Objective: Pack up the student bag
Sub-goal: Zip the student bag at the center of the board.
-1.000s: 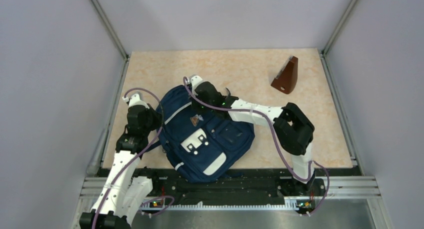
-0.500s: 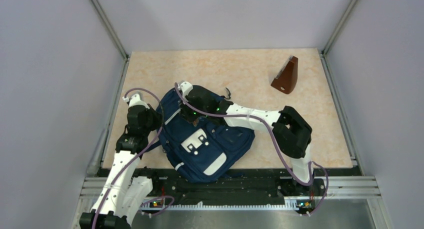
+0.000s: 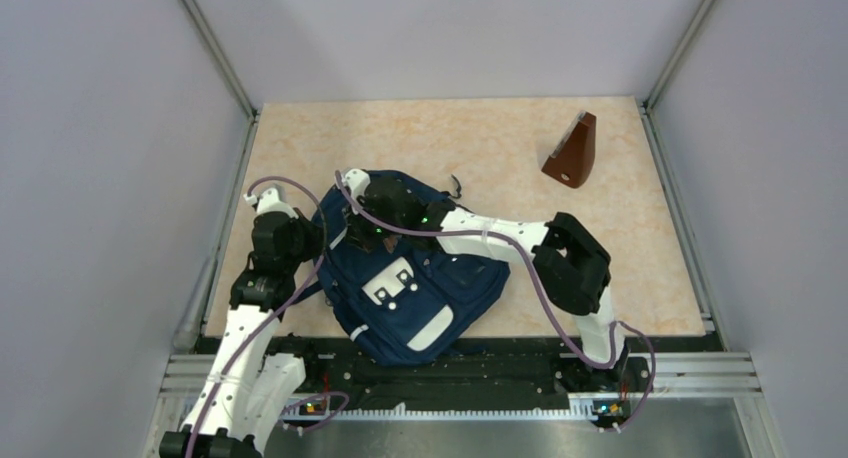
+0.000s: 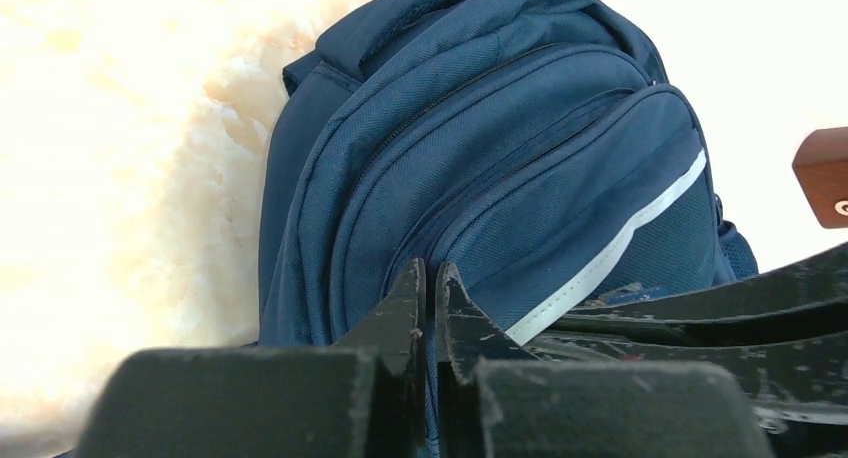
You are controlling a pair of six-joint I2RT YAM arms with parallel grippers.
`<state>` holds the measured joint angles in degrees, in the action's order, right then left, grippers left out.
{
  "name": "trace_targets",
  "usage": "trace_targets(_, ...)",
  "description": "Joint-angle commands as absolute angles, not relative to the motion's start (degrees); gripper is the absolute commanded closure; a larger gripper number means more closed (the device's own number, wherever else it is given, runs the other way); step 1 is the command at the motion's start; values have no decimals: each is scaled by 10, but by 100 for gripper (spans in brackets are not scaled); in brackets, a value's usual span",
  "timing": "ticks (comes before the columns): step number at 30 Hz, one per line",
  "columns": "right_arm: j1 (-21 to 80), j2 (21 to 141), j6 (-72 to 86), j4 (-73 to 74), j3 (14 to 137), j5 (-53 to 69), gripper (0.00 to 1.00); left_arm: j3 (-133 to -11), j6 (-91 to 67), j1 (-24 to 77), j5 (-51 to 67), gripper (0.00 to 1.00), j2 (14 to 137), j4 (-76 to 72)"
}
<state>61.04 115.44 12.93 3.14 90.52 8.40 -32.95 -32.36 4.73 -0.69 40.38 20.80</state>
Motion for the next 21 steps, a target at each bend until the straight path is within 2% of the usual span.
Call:
trace_targets(1, 637, 1173, 122, 19, 946, 153, 100, -358, -327, 51, 44, 100, 392, 183)
trace_targets(16, 653, 1176, 88, 4, 964, 268, 100, -356, -321, 51, 63, 100, 389, 176)
trace_targets(21, 652, 1157, 112, -47, 943, 307, 100, -354, -318, 51, 60, 100, 388, 177)
